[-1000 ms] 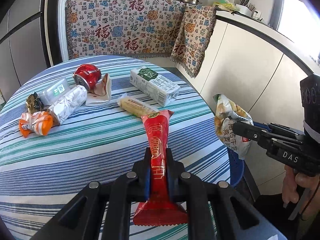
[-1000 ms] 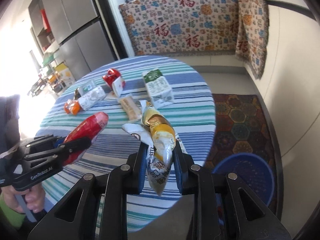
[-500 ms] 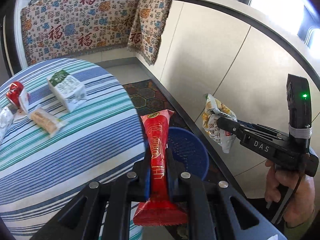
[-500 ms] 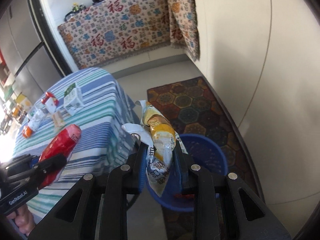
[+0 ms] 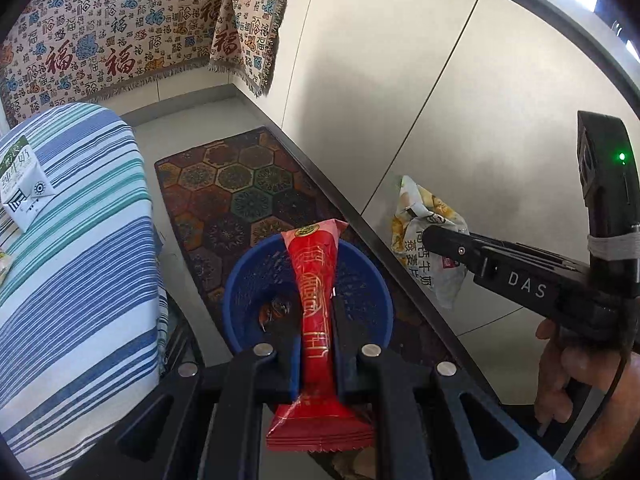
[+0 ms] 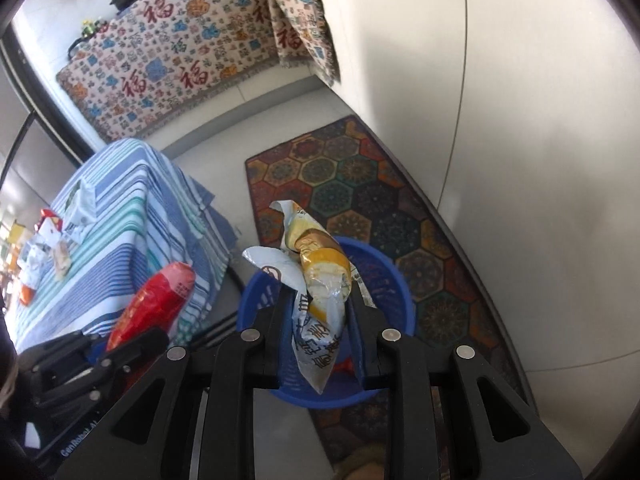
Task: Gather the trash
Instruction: 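Carry both wrappers over the blue basket and open both tools to drop them, then move both tools back over the table toward the orange-white wrapper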
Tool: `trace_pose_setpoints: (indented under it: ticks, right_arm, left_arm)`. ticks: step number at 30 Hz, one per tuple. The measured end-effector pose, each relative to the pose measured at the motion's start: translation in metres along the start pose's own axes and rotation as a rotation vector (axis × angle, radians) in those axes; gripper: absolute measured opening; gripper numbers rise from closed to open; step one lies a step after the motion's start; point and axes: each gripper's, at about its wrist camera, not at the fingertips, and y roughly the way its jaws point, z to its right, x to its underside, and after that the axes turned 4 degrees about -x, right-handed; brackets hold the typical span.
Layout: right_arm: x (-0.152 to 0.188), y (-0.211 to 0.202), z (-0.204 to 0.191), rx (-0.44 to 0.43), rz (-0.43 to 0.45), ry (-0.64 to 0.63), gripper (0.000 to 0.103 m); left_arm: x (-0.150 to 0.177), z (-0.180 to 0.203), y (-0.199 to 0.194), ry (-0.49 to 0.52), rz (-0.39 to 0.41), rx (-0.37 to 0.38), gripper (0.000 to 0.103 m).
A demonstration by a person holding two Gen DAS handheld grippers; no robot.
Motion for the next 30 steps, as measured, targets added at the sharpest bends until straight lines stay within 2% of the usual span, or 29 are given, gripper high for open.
trace_pose_setpoints:
  ticks: [10,13,14,15,16,17,22,26,30]
  right_arm:
    - [-0.008,0.008,0.006,-0.024,0.012,0.043,0.024]
    - [-0.011,0.009,0.005,-0.027,0.025,0.047,0.03]
    - [-0.011,0.009,0.004,-0.034,0.033,0.047,0.041]
    - [-0.012,0.009,0.004,-0.042,0.04,0.046,0.051]
    - [-0.013,0.008,0.003,-0.039,0.045,0.046,0.051]
    - [-0.014,0.007,0.003,-0.035,0.052,0.045,0.051]
    - [-0.02,-0.011,0.002,-0.034,0.143,0.046,0.052]
    - [-0.024,-0.029,-0.006,-0.023,0.24,0.022,0.063]
    - [-0.024,-0.044,-0.024,0.008,0.323,-0.042,0.07]
  left_arm:
    - [-0.008,0.009,0.023,0.021,-0.014,0.003,0.012]
    - [-0.008,0.011,0.028,0.034,0.002,0.011,0.013]
    - [-0.008,0.011,0.031,0.036,0.017,0.021,0.016]
    - [-0.009,0.011,0.034,0.037,0.018,0.028,0.029]
    - [-0.011,0.01,0.037,0.034,0.014,0.029,0.043]
    - [-0.013,0.009,0.039,0.029,0.02,0.029,0.046]
    - [-0.023,0.003,0.032,0.004,0.049,0.023,0.046]
    - [-0.021,-0.005,0.004,-0.02,0.099,0.022,0.047]
    - [-0.01,-0.013,-0.029,-0.019,0.152,0.014,0.052]
